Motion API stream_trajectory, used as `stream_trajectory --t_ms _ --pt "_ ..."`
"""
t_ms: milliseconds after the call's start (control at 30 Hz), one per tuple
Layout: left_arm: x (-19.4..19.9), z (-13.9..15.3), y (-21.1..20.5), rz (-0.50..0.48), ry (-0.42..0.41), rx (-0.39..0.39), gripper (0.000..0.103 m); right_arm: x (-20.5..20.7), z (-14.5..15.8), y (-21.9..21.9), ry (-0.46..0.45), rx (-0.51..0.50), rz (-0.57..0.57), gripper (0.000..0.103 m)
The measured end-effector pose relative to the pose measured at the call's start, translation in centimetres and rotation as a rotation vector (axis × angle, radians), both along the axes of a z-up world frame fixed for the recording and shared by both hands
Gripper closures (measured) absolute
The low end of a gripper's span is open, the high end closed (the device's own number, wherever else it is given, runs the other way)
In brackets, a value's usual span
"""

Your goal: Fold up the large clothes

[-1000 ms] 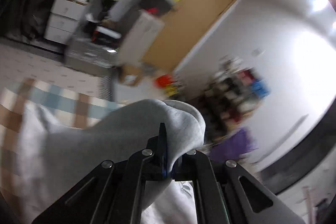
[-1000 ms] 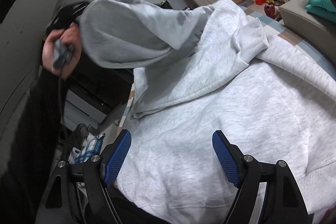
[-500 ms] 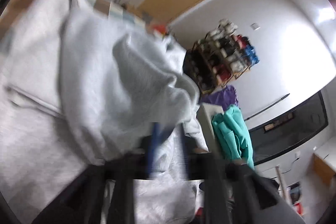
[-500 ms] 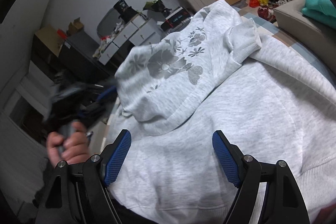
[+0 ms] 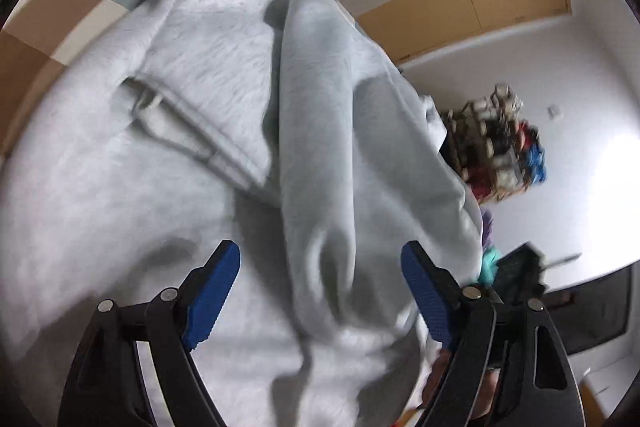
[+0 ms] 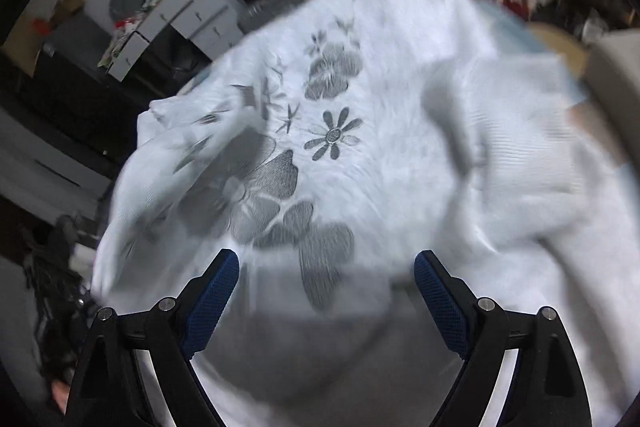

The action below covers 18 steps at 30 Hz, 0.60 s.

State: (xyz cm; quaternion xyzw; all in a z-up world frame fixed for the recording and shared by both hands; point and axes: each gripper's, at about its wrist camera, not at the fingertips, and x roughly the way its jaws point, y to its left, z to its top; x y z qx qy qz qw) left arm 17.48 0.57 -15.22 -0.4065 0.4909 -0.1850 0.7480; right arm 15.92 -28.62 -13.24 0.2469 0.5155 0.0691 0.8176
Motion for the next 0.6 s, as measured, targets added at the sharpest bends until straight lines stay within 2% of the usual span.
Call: stream_trajectory --t_ms 33,100,167,200,233,267,333,400,500,600 --pt "0.8 0.0 -0.3 -0.003 -0.013 -0.024 0.025 0.8 -0.4 0.0 0.022 0.010 -0.009 0.028" --pt "1.8 0.0 -1.6 -0.064 -0.006 -0.015 0.025 1.1 -0.2 0.2 0.020 0.018 -0.020 0.039" --pt "2.4 -0.6 -3.3 -0.091 0.019 0.038 0.025 1.5 -0.1 1.1 0.025 -0.041 0.013 0.062" --pt "2.5 -0.9 -3.8 -0.101 0.040 0.063 0.030 1.6 -0.1 1.4 0.029 -0.069 0.032 0.074" --pt "3.0 -1.6 -4.8 -0.123 0.082 0.100 0.055 1.7 0.1 1.7 0.025 -0.078 0.049 0.075" --pt "3.0 -1.9 -5.1 -0.134 0.102 0.120 0.091 1.7 0.4 1.8 0.013 -0.077 0.057 0.077" --pt "3.3 -2.0 -5.9 -0.131 0.120 0.195 0.093 1.8 1.5 2.1 -0.024 -0.069 0.081 0.082" --pt "3.5 -1.4 -6.0 -0.119 0.113 0.204 0.096 2.4 2.7 2.6 -0.057 -0.085 0.117 0.085" --pt "3.6 0.9 -6.2 -0.096 0.030 0.165 0.097 3.3 5.7 2.9 -0.168 -0.125 0.134 0.085" --pt "3.6 4.2 -4.8 -0.024 -0.108 0.054 0.097 4.1 9.2 2.3 -0.281 -0.132 0.090 0.087"
